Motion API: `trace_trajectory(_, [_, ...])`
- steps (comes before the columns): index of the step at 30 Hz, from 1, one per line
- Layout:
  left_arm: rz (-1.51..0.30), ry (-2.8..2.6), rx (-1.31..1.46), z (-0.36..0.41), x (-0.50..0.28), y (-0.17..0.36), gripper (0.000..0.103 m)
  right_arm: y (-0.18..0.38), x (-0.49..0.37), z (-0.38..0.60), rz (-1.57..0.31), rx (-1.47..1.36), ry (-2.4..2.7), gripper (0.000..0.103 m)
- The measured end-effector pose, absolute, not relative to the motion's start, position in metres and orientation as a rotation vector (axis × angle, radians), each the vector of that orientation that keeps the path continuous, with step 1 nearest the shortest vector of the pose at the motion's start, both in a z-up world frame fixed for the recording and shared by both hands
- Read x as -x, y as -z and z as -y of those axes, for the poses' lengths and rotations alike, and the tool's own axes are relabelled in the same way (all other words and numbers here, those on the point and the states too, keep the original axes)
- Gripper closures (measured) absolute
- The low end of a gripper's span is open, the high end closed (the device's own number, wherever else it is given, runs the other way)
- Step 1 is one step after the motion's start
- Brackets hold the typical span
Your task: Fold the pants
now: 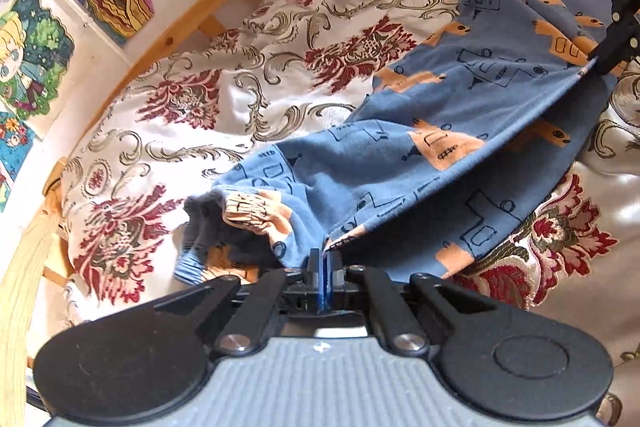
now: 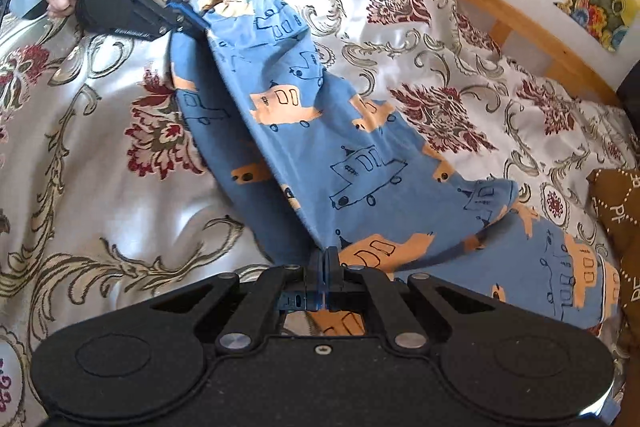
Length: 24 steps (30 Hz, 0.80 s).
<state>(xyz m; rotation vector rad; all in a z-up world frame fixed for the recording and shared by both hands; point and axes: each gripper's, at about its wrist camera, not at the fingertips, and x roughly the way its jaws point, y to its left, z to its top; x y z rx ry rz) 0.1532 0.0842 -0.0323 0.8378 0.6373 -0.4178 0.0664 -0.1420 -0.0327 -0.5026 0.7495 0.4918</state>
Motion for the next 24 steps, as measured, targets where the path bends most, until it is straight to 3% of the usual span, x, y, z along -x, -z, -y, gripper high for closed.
trace_trajectory(24, [-0.602, 0.354, -1.01, -0.088, -0.159, 0.033, 0.102, 0.054, -0.058, 0.126, -0.639, 0.64, -0.484, 0.103])
